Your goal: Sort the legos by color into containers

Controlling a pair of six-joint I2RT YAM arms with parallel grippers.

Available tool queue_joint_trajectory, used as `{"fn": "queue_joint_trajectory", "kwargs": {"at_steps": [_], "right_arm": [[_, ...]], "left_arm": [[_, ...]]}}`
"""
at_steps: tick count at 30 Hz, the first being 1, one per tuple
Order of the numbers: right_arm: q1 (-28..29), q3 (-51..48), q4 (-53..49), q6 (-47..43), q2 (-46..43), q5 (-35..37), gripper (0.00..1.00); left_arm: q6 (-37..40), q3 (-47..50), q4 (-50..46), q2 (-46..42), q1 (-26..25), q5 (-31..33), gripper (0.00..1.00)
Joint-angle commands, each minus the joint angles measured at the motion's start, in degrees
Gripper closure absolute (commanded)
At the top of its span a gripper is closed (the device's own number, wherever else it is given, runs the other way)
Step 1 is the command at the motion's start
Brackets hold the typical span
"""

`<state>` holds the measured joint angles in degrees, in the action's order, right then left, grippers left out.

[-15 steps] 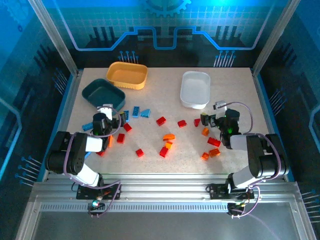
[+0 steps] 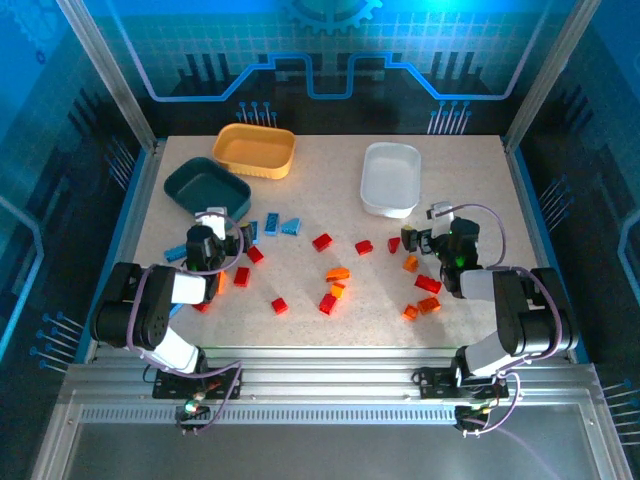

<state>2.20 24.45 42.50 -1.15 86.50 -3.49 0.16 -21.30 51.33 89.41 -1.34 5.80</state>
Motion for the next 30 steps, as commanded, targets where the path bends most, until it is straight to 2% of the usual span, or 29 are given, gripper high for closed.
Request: {"fn": "queue_joint_trajectory", "kwargs": {"at_steps": [1,15,16,17,18,20,22,25,26,28,30], "right_arm": [[0.01,0.25,0.57,-0.68,-0.45,0.06,0.00],[-0.04,0.25,0.64,-0.66,-0.45,-0.03,0.00],[0.23,0.32,0.65,-0.40,-0.54,1.07,0.00],[1.57,1.53,-2.39,0.14,-1.38,6.26,0.00],[2.95,3.25,-6.72,-0.37,-3.22,9.86,0.00],[4.18,6.65,-14.87,-1.89,-6.55,9.49,0.00],[7.17,8.30,-18.27,-3.55,-10.47,12.94,0.00],[13.93,11.17,-24.60,-4.49,-19.31,22.18,0.00],[14.40,13.26,-29.58,-1.00,-21.65,24.01,0.00],[11.72,17.46,-39.43,8.67,-23.68,21.44,0.00],[5.79,18.82,-43.44,20.12,-23.28,12.19,0.00]], "left_arm": [[1.15,-0.44,1.51,-0.80,-0.33,0.79,0.01],[0.37,-1.01,0.39,-0.82,0.37,-0.02,0.01],[0.43,-0.94,0.75,-0.81,0.38,0.34,0.01],[0.14,-1.28,-0.47,-1.57,0.29,2.39,0.01],[-0.07,-2.29,-4.60,-4.06,0.01,4.18,0.01],[-0.65,-7.73,-19.51,-10.85,-0.19,5.91,0.01],[-1.93,-13.22,-30.63,-16.32,-0.50,7.62,0.01],[-8.05,-22.57,-45.78,-23.33,-0.79,8.42,0.01],[-12.08,-25.93,-50.59,-25.23,-0.90,9.40,0.01],[-22.73,-31.73,-59.11,-27.31,-0.95,10.65,0.01],[-33.50,-34.84,-65.91,-28.83,-0.94,10.64,0.01]]}}
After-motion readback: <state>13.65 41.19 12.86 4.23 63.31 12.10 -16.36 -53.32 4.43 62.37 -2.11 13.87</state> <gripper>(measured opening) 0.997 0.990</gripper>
